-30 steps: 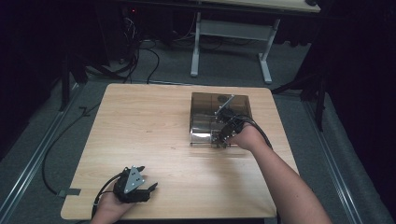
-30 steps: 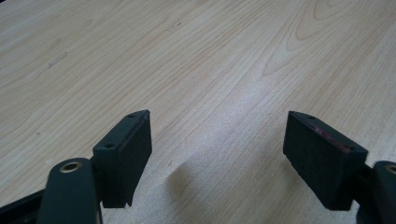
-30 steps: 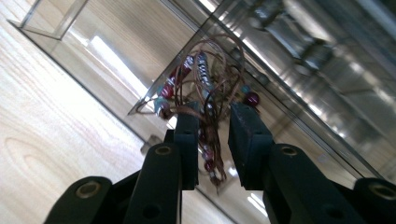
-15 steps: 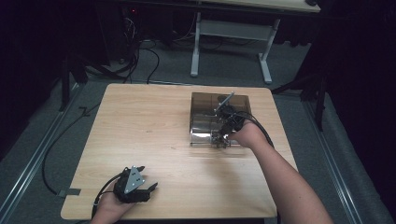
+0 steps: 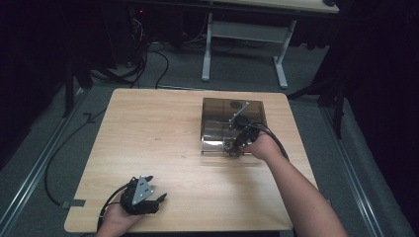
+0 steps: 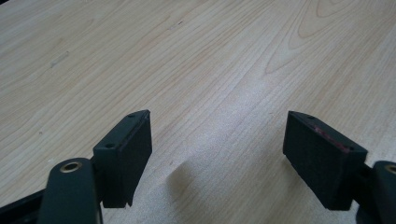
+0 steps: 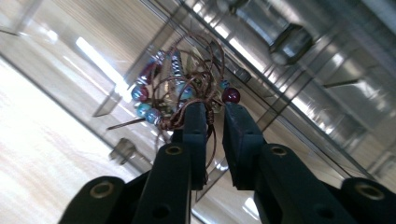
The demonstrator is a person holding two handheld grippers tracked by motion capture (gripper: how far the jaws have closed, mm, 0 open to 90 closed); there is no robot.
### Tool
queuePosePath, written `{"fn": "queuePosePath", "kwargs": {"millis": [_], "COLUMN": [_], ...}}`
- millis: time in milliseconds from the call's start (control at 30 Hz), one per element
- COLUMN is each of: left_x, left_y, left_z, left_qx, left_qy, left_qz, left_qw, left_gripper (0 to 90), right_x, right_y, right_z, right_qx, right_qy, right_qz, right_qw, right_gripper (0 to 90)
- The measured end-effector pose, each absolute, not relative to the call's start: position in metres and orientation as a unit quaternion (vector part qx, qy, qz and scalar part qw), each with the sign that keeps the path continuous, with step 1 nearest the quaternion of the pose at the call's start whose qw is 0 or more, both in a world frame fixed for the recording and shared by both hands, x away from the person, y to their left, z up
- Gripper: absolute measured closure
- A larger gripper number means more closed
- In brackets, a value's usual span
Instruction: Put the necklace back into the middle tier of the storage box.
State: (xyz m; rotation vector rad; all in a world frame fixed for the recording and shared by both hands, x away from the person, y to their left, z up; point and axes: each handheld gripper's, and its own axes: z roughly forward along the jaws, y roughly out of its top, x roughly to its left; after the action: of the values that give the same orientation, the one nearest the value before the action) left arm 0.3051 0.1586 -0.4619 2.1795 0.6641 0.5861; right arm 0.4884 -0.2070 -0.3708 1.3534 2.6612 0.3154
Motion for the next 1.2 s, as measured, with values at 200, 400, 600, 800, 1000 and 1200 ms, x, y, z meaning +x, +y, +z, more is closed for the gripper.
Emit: {"fn": "queuePosePath", "kwargs": {"millis": [200, 400, 600, 800, 1000, 1200], "left_x": [0.305, 0.305, 0.305, 0.305, 0.305, 0.305], "left_y": [0.159, 0.159, 0.159, 0.158, 0.158, 0.158], "left_z": [-0.462, -0.462, -0.462, -0.462, -0.462, -0.462], "left_qx": [0.856, 0.856, 0.855, 0.855, 0.857, 0.856], "left_qy": [0.259, 0.259, 0.261, 0.260, 0.259, 0.261], "left_qz": [0.231, 0.230, 0.230, 0.231, 0.230, 0.230], "left_qw": [0.383, 0.383, 0.384, 0.383, 0.382, 0.382], "left_gripper": [24.4, 24.5, 24.5, 24.6, 24.7, 24.8], "right_x": [0.481, 0.480, 0.482, 0.480, 0.479, 0.474], "right_y": [-0.205, -0.205, -0.203, -0.202, -0.210, -0.203], "right_z": [-0.348, -0.342, -0.363, -0.361, -0.349, -0.339], "right_qx": [0.452, 0.440, 0.442, 0.435, 0.437, 0.433], "right_qy": [0.882, 0.888, 0.890, 0.895, 0.891, 0.890], "right_qz": [0.110, 0.113, 0.098, 0.087, 0.113, 0.136], "right_qw": [0.076, 0.075, 0.057, 0.042, 0.044, 0.035], "right_gripper": [78.7, 80.4, 74.8, 63.4, 59.0, 70.3]}}
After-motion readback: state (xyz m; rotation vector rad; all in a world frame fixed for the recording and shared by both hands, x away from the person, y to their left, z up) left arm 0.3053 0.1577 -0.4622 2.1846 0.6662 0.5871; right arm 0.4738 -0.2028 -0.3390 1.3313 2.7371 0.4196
